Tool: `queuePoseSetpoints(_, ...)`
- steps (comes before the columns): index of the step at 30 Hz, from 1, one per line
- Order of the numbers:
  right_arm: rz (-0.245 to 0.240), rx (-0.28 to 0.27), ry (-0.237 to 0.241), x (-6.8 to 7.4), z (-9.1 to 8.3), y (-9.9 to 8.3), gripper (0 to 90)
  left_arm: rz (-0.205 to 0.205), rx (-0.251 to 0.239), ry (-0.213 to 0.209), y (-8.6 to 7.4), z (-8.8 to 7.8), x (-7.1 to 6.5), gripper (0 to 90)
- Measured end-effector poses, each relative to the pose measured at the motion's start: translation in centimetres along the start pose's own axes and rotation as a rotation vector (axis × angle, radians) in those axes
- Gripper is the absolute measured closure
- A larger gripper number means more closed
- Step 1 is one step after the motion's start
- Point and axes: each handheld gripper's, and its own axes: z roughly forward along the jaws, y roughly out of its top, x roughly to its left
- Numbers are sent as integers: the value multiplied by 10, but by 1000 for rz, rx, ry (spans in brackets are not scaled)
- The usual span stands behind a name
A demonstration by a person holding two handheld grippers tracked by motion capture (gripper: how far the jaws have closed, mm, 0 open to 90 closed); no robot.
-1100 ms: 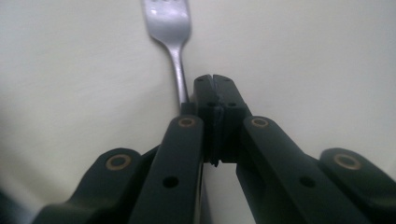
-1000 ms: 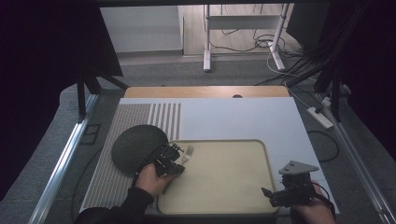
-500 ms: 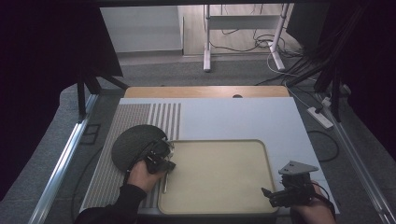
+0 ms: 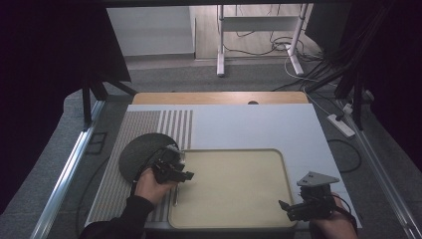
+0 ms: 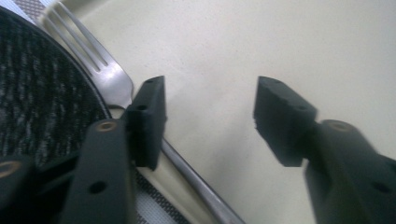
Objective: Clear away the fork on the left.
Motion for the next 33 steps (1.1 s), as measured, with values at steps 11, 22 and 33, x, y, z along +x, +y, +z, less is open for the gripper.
queuePoseSetpoints(11,0,-1,0,0,0,0,0,33,-33,-21,-4,-6,1,147)
queuePoseSetpoints(22,1,-1,0,0,0,0,0,69,-70,-2,-11,-15,4,29)
queuePoseSetpoints(33,3,-2,1,0,0,0,0,43,-126,-6,-19,-31,10,16)
